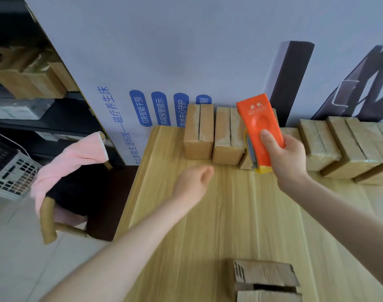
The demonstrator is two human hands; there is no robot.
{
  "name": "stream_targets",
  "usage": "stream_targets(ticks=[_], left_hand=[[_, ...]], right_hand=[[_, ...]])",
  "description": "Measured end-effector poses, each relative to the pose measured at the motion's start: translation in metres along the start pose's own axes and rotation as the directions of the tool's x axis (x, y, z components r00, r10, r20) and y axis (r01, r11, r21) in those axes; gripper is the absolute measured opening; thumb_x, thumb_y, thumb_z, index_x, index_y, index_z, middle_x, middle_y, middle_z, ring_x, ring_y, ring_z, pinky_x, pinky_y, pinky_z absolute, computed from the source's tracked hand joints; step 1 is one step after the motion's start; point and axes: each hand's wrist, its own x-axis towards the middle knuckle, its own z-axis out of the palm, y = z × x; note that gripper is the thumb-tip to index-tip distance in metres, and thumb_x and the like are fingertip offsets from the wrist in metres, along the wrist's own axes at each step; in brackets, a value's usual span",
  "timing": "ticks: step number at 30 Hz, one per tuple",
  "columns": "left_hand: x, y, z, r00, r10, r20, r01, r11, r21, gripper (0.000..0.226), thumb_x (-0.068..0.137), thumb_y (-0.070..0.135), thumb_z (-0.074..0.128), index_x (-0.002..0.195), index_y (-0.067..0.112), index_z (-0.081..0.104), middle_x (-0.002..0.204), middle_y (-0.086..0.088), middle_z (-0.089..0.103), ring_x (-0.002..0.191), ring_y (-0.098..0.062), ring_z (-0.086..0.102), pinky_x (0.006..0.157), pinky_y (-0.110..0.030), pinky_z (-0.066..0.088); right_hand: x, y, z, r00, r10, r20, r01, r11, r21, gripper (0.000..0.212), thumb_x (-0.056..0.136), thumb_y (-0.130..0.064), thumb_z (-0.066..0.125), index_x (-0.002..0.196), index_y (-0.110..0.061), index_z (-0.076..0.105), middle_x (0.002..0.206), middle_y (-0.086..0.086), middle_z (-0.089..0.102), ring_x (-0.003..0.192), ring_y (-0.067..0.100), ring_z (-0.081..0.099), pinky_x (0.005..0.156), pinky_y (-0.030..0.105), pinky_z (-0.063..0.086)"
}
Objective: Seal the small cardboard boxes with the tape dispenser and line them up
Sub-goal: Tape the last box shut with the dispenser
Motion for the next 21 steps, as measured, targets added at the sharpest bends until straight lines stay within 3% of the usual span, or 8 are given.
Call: stream_targets(ticks=[2,4,8,10,12,15,21], left_hand=[[-0.049,0.024,0.033,0.993,0.06,0.098,-0.059,0.998,-0.014,0.04,0.102,0.041,0.035,0.132,0.025,0.056,0.133,0.006,0.059,0.121,-0.011,0.054,0.102,-0.028,0.041],[-0.091,0.05,0.065,0.976,0.132,0.172,-0.138,0.99,0.026,0.046,0.1,0.048,0.032,0.135,0.025,0.051,0.136,0.004,0.056,0.125,-0.015,0.05,0.104,-0.032,0.039],[-0.141,0.077,0.127,0.927,0.129,0.353,-0.243,0.922,0.301,0.053,0.091,0.056,0.033,0.12,0.018,0.056,0.122,-0.004,0.062,0.115,-0.027,0.053,0.097,-0.042,0.038],[-0.158,0.076,0.15,0.929,0.131,0.345,-0.275,0.87,0.41,0.042,0.082,0.06,0.04,0.1,0.028,0.062,0.09,0.007,0.067,0.087,-0.018,0.062,0.082,-0.034,0.041],[-0.172,0.079,0.171,0.929,0.176,0.327,-0.317,0.834,0.452,0.035,0.077,0.06,0.043,0.091,0.032,0.061,0.073,0.013,0.061,0.071,-0.012,0.06,0.073,-0.03,0.032],[-0.186,0.097,0.198,0.919,0.302,0.254,-0.389,0.799,0.459,0.032,0.078,0.057,0.046,0.091,0.031,0.058,0.074,0.013,0.057,0.071,-0.012,0.057,0.072,-0.031,0.029],[-0.22,0.164,0.258,0.885,0.363,0.291,-0.461,0.771,0.44,0.028,0.085,0.058,0.044,0.093,0.033,0.055,0.077,0.015,0.056,0.075,-0.01,0.055,0.073,-0.028,0.03]], right_hand=[[-0.025,0.009,-0.02,0.999,0.049,-0.008,-0.048,0.997,0.052,0.029,0.09,-0.034,0.064,0.078,-0.008,0.061,0.064,0.008,0.059,0.047,0.013,0.059,0.044,0.028,0.051],[-0.051,0.022,-0.041,0.994,0.106,-0.015,-0.105,0.992,0.069,0.029,0.09,-0.032,0.065,0.079,-0.005,0.062,0.063,0.012,0.06,0.047,0.022,0.061,0.046,0.037,0.055],[-0.094,0.048,-0.084,0.979,0.202,-0.027,-0.201,0.979,0.026,0.03,0.089,-0.03,0.065,0.082,-0.001,0.063,0.063,0.013,0.064,0.044,0.021,0.063,0.044,0.039,0.056],[-0.112,0.057,-0.11,0.976,0.217,-0.005,-0.217,0.976,0.007,0.025,0.089,-0.028,0.065,0.083,-0.003,0.064,0.064,0.015,0.066,0.043,0.021,0.064,0.04,0.034,0.054],[-0.126,0.065,-0.138,0.972,0.232,0.023,-0.232,0.972,0.018,0.023,0.089,-0.024,0.064,0.083,-0.003,0.065,0.061,0.015,0.067,0.044,0.025,0.064,0.038,0.032,0.052],[-0.142,0.073,-0.183,0.962,0.251,0.106,-0.254,0.967,0.012,0.021,0.09,-0.019,0.063,0.084,0.001,0.064,0.059,0.02,0.067,0.047,0.034,0.064,0.037,0.029,0.049],[-0.168,0.08,-0.281,0.944,0.251,0.212,-0.261,0.965,0.019,0.018,0.089,-0.02,0.062,0.086,-0.003,0.066,0.065,0.027,0.066,0.049,0.04,0.064,0.047,0.037,0.053]])
